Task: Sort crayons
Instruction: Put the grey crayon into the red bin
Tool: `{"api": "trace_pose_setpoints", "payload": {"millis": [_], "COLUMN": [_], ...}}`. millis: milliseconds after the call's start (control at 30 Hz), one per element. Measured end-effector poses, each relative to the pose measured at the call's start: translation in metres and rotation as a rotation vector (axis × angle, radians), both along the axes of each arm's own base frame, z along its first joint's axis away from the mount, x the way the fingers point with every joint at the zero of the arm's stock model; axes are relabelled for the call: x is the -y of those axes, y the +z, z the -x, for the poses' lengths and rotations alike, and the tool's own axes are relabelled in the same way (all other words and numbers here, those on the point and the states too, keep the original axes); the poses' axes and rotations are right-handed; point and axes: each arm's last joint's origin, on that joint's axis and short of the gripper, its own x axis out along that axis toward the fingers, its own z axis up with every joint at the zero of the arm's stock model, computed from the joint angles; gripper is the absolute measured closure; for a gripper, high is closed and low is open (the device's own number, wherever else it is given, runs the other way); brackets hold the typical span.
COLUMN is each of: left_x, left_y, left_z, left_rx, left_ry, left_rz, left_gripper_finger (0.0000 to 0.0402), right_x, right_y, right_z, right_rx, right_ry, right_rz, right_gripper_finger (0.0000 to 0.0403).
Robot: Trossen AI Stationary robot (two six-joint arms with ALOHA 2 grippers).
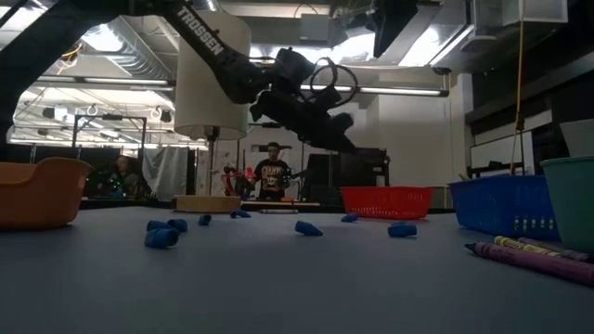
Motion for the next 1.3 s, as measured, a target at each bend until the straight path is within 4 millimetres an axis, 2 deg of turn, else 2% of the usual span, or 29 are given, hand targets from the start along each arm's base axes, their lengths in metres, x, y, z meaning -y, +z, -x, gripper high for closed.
{"api": "trace_pose_setpoints", "payload": {"millis": [233,400,567,733,900,1300], "left_x": [0.005,0.004,0.003,-0.002,-0.010,-0.047], "left_y": [-0.012,-0.018,-0.012,0.006,0.026,0.023], "left_z": [0.004,0.008,0.005,0.004,0.008,0.038], "left_rx": [-0.166,-0.241,-0.253,-0.389,-0.482,-0.581], "left_ry": [-0.018,0.019,0.034,0.118,0.133,0.207], "left_rz": [-0.016,-0.016,-0.016,-0.005,0.039,0.114], "left_gripper_finger": [0.0306,0.0349,0.0397,0.0401,0.0401,0.0401], "right_x": [0.000,0.000,0.001,0.001,0.001,0.001], "right_y": [0.000,0.000,0.001,0.001,0.001,0.001], "right_z": [0.000,-0.001,-0.002,-0.003,-0.003,-0.003], "right_rx": [0.002,0.007,0.020,0.030,0.032,0.034], "right_ry": [-0.001,-0.001,-0.001,-0.001,-0.001,-0.001], "right_rz": [0.000,0.002,0.007,0.010,0.011,0.011], "right_gripper_finger": [0.0281,0.0281,0.0281,0.0281,0.0281,0.0281]}}
